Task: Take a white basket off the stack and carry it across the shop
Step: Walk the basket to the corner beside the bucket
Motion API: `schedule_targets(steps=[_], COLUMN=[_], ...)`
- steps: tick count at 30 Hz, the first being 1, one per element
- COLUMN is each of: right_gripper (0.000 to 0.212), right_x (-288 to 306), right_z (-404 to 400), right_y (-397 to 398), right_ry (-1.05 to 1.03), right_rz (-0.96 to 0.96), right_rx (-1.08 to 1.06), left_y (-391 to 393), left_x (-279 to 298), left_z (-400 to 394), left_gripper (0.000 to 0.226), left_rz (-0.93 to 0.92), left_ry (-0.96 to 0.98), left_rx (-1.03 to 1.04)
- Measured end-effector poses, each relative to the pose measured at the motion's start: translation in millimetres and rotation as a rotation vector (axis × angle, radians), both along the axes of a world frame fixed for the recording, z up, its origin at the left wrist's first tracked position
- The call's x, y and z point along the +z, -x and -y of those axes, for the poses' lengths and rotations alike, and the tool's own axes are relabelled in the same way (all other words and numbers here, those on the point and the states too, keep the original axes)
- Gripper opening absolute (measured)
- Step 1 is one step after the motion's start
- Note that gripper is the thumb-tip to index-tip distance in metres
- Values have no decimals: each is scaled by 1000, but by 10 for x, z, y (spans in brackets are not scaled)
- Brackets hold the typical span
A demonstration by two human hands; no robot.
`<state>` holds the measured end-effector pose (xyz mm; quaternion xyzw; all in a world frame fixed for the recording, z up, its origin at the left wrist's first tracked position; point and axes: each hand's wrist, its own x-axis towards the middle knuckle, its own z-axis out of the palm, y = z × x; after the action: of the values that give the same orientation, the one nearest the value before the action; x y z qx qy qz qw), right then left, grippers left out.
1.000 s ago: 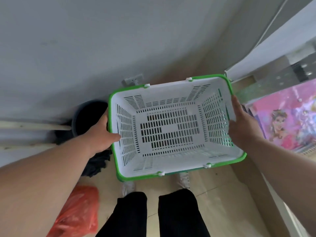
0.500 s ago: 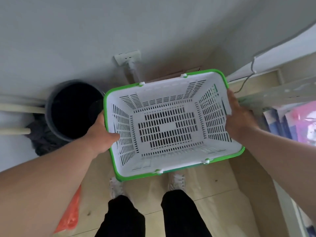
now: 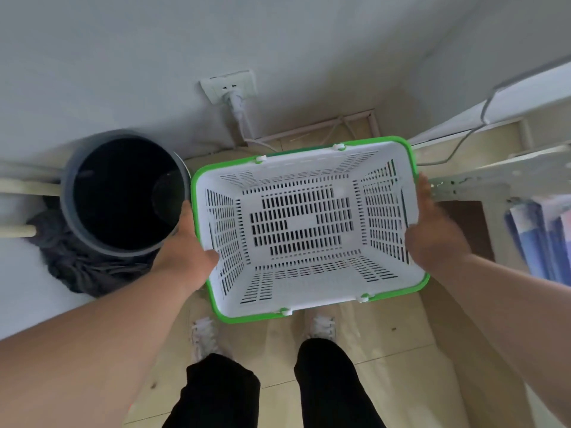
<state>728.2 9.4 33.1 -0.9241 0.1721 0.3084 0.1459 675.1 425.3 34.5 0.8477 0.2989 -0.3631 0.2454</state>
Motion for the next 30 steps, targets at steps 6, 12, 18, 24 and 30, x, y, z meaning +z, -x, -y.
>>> schedule_targets(steps=[6,12,18,24,30], right_gripper=[105,49,43,46,52], right_x=[-171,-427,-333,-45,107], right_z=[92,163,89,-9,-1], right_y=[-23,5,-47,-457,-912], right_ry=[-53,-204,-234,-285,-203], right_rz=[-91,-21,30,80,106], right_rx=[-256,-422,-435,-390,-310], left_y=[115,214,114,-265,-474], left_x=[-185,-394,-286,1,71], left_z=[137,144,154,50,105], left_gripper=[128,112,89,86,86], left_rz=[116,277,360,390,386], left_ry=[111,157,156,126,125], left_rx=[252,365,442,444,485])
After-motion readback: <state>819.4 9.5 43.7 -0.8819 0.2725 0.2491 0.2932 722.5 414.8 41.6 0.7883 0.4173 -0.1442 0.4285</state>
